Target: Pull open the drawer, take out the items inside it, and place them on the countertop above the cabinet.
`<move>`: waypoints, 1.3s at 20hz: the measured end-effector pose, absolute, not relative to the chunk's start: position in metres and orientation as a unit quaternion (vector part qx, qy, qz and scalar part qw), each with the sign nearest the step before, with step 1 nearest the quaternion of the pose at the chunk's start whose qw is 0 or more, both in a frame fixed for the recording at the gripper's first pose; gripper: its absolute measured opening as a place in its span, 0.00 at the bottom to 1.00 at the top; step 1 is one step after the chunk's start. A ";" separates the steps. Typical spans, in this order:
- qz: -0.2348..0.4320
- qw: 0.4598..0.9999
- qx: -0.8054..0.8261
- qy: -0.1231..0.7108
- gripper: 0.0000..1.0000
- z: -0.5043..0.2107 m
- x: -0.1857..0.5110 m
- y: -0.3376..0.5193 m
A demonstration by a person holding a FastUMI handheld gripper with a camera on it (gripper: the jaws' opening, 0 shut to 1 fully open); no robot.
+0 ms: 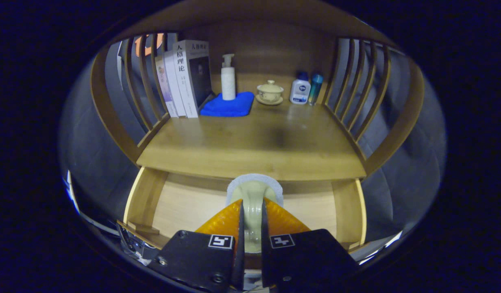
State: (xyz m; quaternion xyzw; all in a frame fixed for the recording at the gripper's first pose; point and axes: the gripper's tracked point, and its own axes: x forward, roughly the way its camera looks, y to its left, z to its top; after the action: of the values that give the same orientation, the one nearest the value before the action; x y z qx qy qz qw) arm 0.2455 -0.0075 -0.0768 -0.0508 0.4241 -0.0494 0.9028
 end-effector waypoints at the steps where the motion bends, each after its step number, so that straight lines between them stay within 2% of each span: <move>1: -0.053 0.905 -0.056 0.418 0.20 -0.070 0.251 -0.007; 6: -0.089 0.918 -0.080 0.377 0.20 -0.048 0.286 -0.015; 12: -0.099 0.914 -0.029 0.393 0.20 -0.056 0.323 -0.010; 18: -0.110 0.923 -0.025 0.367 0.20 -0.059 0.378 -0.010; 26: -0.115 0.923 -0.046 0.363 0.20 -0.079 0.404 -0.005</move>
State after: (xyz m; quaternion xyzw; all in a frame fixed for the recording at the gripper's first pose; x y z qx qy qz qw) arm 0.4041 -0.0055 -0.0786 -0.0456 0.3633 -0.1147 0.9235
